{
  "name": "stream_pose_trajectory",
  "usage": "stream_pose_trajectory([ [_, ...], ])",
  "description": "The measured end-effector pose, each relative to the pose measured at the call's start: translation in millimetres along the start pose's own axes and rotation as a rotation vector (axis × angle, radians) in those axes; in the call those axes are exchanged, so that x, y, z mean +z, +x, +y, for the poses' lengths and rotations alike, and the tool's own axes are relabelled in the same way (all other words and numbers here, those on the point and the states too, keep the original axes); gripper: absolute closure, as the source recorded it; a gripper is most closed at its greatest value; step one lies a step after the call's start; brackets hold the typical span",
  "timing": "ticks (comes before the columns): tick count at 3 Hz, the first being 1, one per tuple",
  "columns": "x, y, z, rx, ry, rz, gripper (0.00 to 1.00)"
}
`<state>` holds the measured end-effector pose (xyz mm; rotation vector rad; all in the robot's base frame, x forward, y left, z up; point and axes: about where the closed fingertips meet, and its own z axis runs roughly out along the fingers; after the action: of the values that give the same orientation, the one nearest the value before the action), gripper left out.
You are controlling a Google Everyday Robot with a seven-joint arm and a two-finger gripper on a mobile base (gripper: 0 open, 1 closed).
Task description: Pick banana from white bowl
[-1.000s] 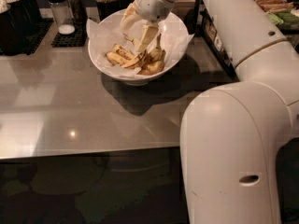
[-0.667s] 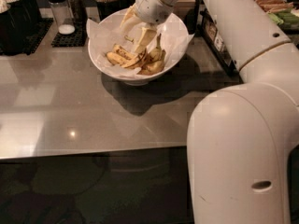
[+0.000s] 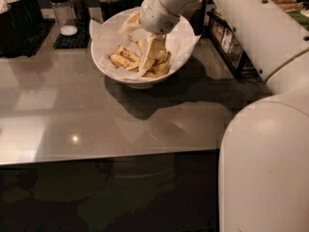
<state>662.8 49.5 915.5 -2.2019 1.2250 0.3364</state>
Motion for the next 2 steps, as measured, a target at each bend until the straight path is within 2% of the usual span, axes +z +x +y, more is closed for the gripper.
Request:
stream_pose_trajectory([
  [1, 5, 5, 6, 0.014, -0.001, -0.019, 0.22],
  [2, 16, 30, 0, 0.028, -0.023, -0.043, 0.25],
])
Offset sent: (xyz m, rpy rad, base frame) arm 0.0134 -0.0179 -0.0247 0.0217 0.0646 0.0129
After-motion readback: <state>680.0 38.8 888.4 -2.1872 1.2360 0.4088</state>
